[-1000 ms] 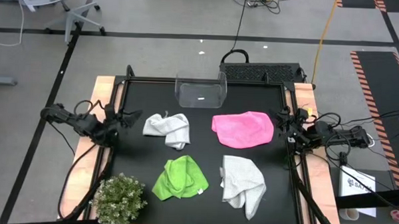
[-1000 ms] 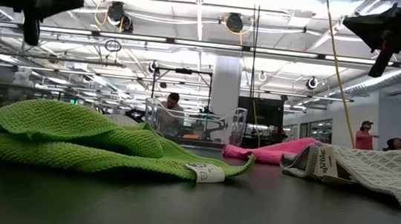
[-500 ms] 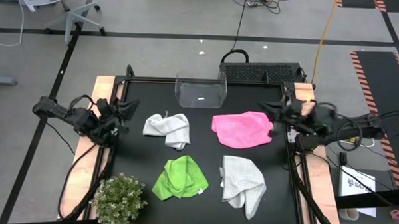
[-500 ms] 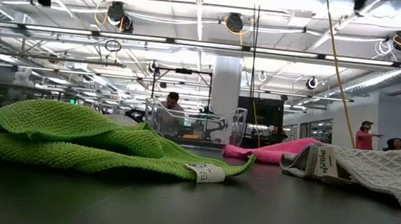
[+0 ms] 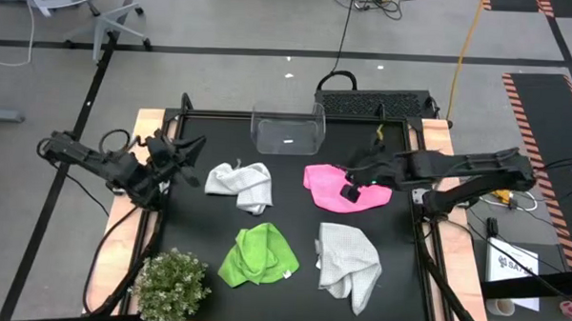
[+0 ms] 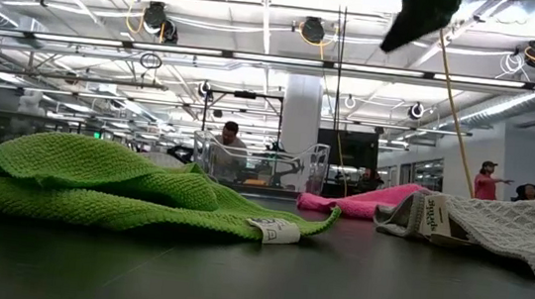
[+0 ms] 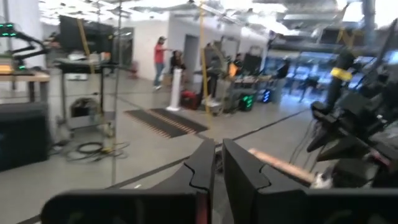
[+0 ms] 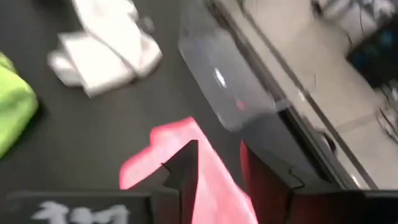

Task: Fold microfiber towels
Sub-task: Adjust the right gray microfiber cloth

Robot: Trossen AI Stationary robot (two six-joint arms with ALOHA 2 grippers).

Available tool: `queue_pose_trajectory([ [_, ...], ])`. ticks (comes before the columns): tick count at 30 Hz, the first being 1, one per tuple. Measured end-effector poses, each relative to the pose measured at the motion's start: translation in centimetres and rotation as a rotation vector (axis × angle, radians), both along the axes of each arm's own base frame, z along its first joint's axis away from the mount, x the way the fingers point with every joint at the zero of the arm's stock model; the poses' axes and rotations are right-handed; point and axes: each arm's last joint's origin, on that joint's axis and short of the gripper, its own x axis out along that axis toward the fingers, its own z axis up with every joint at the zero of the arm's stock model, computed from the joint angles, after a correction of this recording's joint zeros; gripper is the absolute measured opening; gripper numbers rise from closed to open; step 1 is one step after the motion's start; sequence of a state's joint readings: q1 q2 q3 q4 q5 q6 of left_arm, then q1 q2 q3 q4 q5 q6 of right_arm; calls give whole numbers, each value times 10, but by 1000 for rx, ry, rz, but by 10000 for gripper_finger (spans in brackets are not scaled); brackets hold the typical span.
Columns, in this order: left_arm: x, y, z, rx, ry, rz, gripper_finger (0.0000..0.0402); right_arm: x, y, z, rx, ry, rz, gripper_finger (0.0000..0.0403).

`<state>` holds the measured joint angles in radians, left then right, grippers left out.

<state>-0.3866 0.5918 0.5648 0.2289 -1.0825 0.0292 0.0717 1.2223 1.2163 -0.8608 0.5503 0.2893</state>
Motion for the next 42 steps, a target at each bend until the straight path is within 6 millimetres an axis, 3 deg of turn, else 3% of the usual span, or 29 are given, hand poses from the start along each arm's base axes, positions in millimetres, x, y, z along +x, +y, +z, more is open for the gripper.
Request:
queue_pose_trajectory([
  [9,12,-4,-11,-29,52,96,33,-2,-16,-55,94,220,-141,163],
  [15,17,-5,-15,-30,73,118,33,-17,-19,-95,221,300,-210,166],
  [24,19,0,-16,-49,57,151,33,-35,-22,-136,424,359,-280,167],
  [30,19,0,-16,-62,44,153,33,-33,-18,-148,550,311,-218,167],
  [42,19,0,-16,-66,39,152,33,-14,2,-141,948,180,-3,167],
])
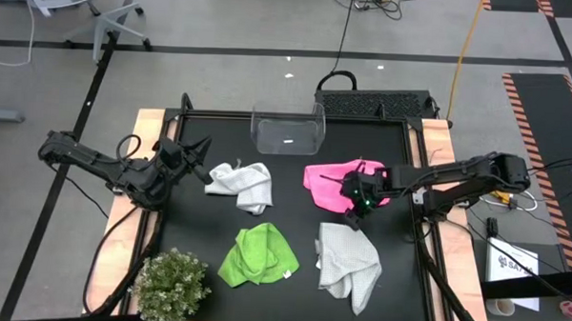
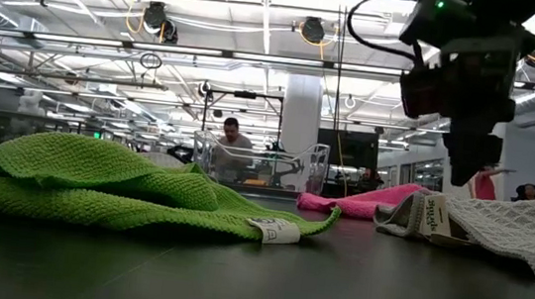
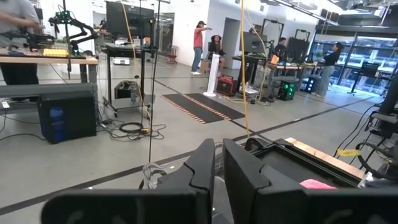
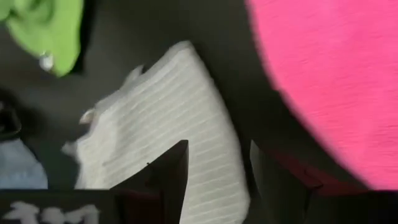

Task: Fold microfiber towels
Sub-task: Adjust the right gray microfiber cloth

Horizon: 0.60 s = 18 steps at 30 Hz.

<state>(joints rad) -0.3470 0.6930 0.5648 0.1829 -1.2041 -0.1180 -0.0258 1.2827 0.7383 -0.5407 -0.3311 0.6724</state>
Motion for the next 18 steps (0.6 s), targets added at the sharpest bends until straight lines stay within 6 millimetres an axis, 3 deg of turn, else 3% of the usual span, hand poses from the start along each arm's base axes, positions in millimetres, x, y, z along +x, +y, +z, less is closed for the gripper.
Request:
queue_pose_trajectory([
  [10,0,0,0,0,-1,-1,33,-10,21,-5,-73,111,65,167],
  [18,0,0,-1,-3,-1,-2,33,-1,36,-23,-60,152,134,167],
])
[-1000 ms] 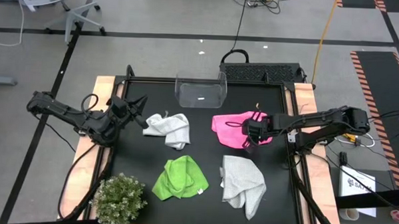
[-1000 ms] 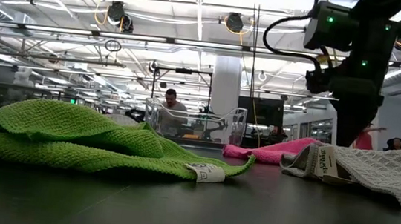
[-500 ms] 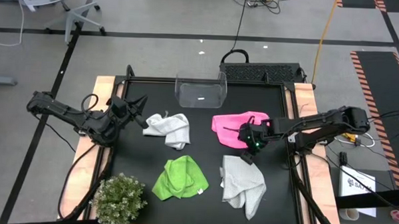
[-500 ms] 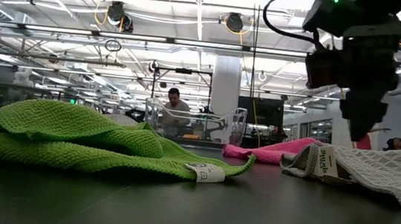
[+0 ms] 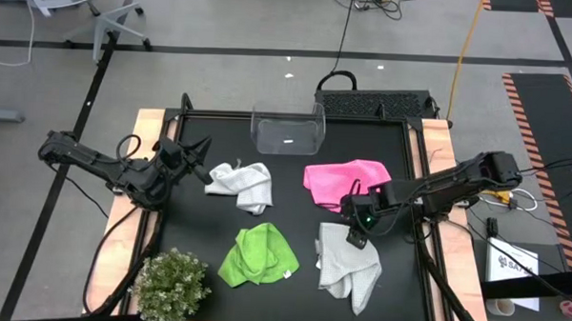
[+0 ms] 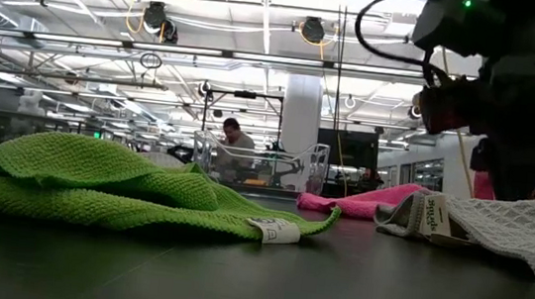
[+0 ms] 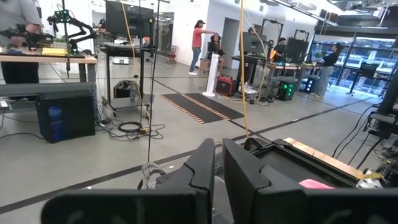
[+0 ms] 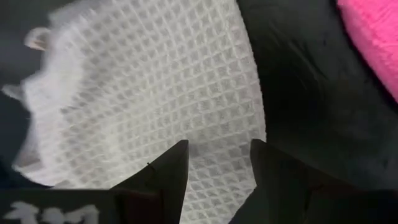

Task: Fold microfiber towels
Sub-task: Adjust the right gray microfiber cloth

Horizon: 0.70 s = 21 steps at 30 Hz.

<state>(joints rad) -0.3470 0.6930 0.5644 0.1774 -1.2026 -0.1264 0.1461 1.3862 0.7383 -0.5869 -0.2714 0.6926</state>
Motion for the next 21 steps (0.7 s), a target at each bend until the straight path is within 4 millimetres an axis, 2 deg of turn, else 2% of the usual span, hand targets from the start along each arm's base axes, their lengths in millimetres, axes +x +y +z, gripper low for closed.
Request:
queue_pose_trajectory([
  [8,0,0,-5,-29,1,-2,33,7,1,-21,-2,70,73,167],
  [14,0,0,-8,-40,8,-2,33,14,3,-27,1,29,101,164],
  [17,0,0,-8,-39,10,-1,33,14,2,-27,-19,31,92,143],
  [21,0,0,-8,-38,13,-1,33,13,2,-28,-35,36,88,80],
])
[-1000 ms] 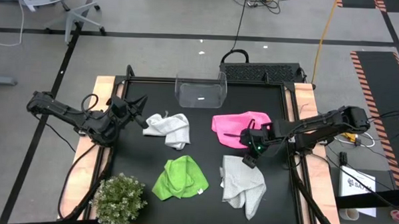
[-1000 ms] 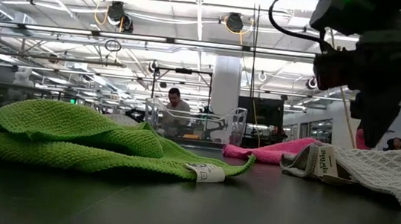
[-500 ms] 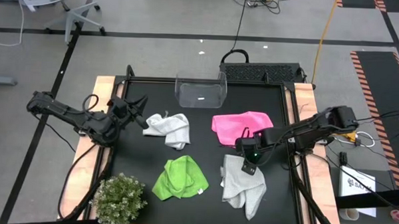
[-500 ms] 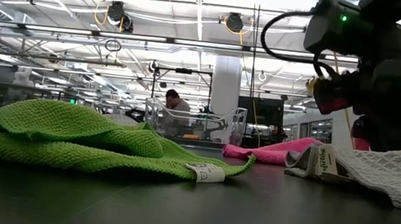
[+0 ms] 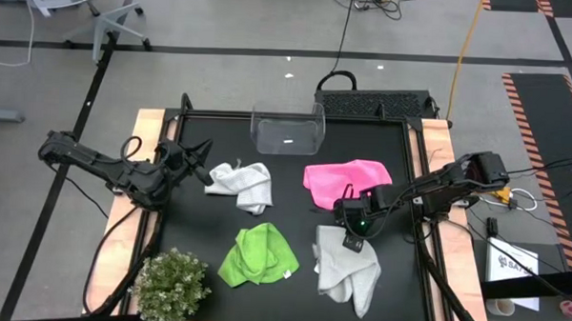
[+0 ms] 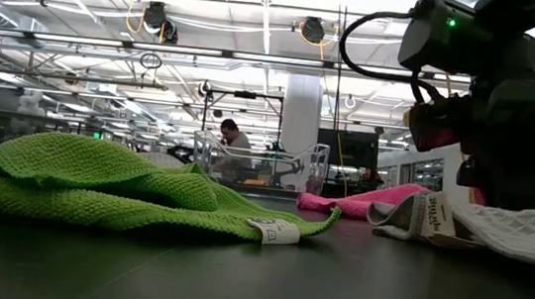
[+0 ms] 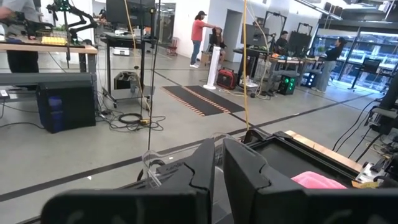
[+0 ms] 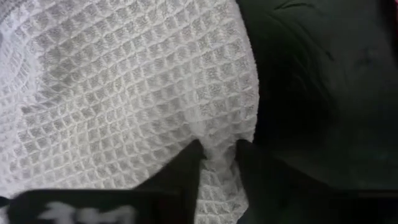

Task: Fold microfiber towels
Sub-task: Adjust the right gray microfiber cloth

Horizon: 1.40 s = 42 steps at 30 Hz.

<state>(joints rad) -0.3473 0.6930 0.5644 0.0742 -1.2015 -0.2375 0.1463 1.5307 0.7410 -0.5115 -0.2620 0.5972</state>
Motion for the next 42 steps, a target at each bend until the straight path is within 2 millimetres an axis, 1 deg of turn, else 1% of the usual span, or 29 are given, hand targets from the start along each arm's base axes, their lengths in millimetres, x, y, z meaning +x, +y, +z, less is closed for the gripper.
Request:
queue_pose_trajectory([
  [2,0,0,0,2,2,0,33,0,0,0,3,1,-11,37],
  [3,0,0,0,1,2,0,33,0,0,0,6,3,-19,20],
  [4,0,0,0,1,1,0,33,0,0,0,7,0,-24,11],
  [9,1,-1,0,11,19,-51,33,1,0,10,16,-62,-73,3],
  [14,1,-1,0,13,21,-59,33,-4,-2,25,0,-107,-103,2],
  [18,1,-1,0,13,22,-59,33,-13,-2,27,-6,-47,-97,1],
  [26,1,-1,0,13,21,-59,33,-33,2,25,-41,149,-63,1],
  [29,1,-1,-1,14,23,-62,33,-37,2,25,-48,180,-59,1],
  [31,2,-2,-2,14,39,-104,32,-36,2,25,-46,170,-59,1],
  [33,6,-5,-7,-5,60,-173,23,-34,2,25,-43,153,-61,0],
  [36,19,-11,-19,-62,95,-255,5,-32,2,25,-39,136,-62,0],
  [39,38,-16,-37,-115,157,-293,5,-31,2,25,-37,125,-67,0],
  [42,56,-16,-55,-158,242,-334,3,-30,2,25,-33,126,-88,0],
])
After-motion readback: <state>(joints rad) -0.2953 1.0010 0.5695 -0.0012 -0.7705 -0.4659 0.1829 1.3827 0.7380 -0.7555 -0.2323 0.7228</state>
